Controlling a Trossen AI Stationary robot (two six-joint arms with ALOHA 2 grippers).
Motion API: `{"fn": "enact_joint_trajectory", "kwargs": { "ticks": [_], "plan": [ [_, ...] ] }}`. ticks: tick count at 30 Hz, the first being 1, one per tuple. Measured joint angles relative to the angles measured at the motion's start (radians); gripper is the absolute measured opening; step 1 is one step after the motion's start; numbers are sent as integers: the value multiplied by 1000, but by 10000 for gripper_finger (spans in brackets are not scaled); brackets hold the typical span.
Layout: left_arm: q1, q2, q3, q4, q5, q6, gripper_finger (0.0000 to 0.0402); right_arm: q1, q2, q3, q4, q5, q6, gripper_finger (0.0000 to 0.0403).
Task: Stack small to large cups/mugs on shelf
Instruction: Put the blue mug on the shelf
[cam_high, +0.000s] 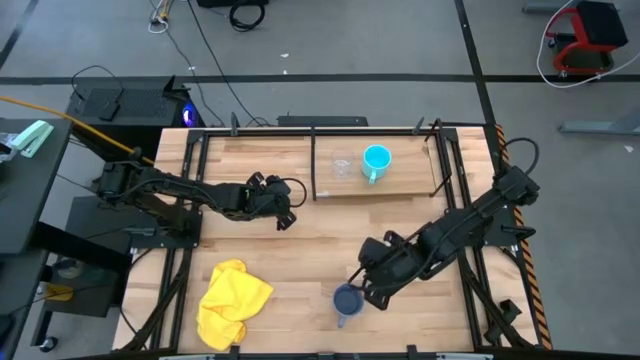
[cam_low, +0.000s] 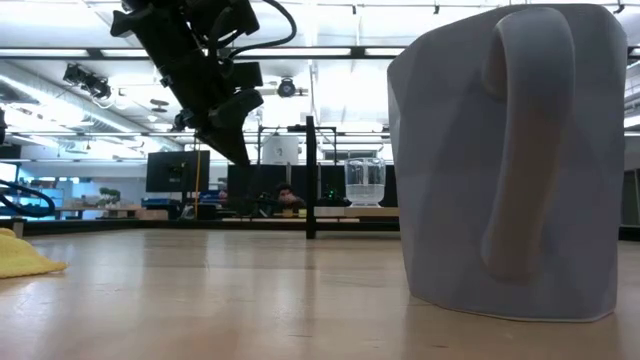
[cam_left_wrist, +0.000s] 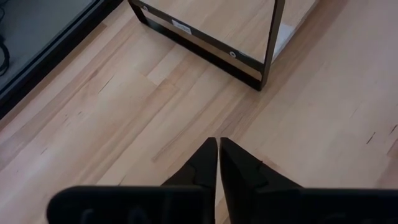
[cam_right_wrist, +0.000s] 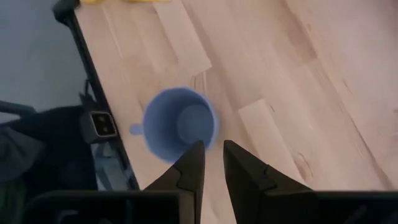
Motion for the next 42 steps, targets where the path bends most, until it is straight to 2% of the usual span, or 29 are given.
{"fn": "enact_joint_trajectory", "kwargs": {
  "ticks": [21,42],
  "plan": [
    [0,0,0,1,0,1,24,-58,210,0,-7,-138,-161,75],
    [0,0,0,1,0,1,33,-66,251,0,23,-161,-180,87]
  ]
}}
